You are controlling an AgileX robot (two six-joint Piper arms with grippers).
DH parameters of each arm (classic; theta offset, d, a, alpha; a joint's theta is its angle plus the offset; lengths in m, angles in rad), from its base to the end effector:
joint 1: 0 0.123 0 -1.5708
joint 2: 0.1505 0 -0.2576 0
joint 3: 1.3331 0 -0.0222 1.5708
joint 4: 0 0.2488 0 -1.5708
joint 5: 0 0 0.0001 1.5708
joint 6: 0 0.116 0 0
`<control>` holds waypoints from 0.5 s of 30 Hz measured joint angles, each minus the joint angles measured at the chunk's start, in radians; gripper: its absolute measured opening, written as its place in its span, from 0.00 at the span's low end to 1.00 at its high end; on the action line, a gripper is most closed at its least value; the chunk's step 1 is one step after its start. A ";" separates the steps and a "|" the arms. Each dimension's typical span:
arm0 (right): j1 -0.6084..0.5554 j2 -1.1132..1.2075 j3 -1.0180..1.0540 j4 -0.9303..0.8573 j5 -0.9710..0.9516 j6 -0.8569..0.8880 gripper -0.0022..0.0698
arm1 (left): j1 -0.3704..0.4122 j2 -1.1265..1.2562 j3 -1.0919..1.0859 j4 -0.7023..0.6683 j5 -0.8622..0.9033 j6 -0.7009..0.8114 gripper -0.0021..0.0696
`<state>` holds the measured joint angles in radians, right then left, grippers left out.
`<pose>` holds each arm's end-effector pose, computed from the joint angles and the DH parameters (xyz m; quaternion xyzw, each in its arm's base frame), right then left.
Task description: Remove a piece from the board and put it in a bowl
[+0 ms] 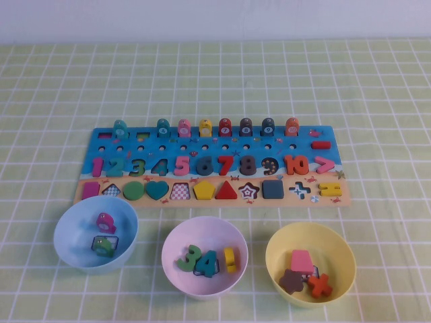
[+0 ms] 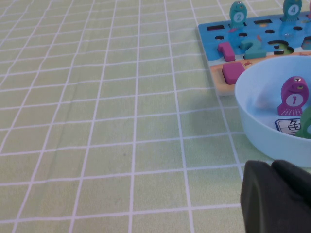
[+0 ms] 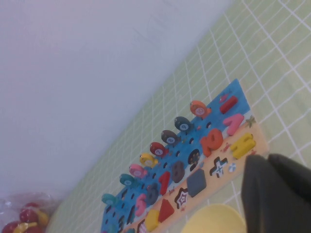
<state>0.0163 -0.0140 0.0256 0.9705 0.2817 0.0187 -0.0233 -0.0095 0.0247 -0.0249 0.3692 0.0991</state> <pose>0.1032 0.0284 0.1892 0.2668 0.6862 0.3929 0.5510 0.1023 -0.0034 0.1652 0.0425 0.8028 0.0120 0.5945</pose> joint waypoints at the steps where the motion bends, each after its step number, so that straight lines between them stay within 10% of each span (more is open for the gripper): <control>1: 0.000 0.000 0.000 0.010 -0.002 -0.002 0.01 | 0.000 0.000 0.000 0.000 0.000 0.000 0.02; 15: 0.000 0.035 -0.028 -0.023 0.119 -0.112 0.01 | 0.000 0.000 0.000 0.000 0.000 0.000 0.02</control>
<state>0.0163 0.0215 -0.0021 0.9477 0.4011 -0.0929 -0.0233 -0.0095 0.0247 -0.0249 0.3692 0.0991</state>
